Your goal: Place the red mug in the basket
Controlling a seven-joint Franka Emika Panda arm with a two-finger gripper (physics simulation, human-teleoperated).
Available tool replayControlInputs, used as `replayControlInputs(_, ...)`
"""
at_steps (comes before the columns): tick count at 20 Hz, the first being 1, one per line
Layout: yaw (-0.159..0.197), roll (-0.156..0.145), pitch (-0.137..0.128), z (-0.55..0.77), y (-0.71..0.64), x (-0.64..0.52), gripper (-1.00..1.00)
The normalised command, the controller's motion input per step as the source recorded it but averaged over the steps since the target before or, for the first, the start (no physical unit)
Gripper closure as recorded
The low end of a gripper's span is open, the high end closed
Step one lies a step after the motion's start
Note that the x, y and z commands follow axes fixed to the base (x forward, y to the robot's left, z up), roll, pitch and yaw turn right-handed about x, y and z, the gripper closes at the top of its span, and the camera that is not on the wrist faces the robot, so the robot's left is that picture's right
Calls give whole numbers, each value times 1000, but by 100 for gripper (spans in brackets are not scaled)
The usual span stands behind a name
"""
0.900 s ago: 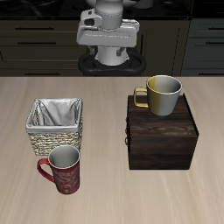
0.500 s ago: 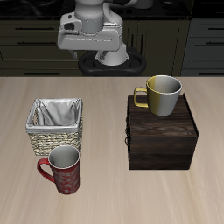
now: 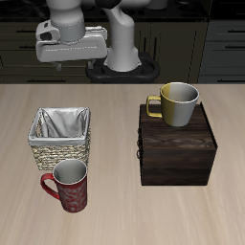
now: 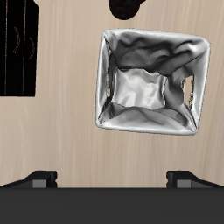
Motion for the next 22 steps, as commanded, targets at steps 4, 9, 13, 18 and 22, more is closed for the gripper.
replayControlInputs(4, -14, -11, 71, -12, -760, 408, -100)
replayControlInputs(9, -42, -29, 7, 1, -300, 174, -100)
replayControlInputs(13, -24, -67, -40, 75, -182, 263, -100)
replayControlInputs(18, -45, -7, 31, 57, -93, 382, -100)
replayControlInputs(22, 31, -32, 4, 86, 5, 380, -100)
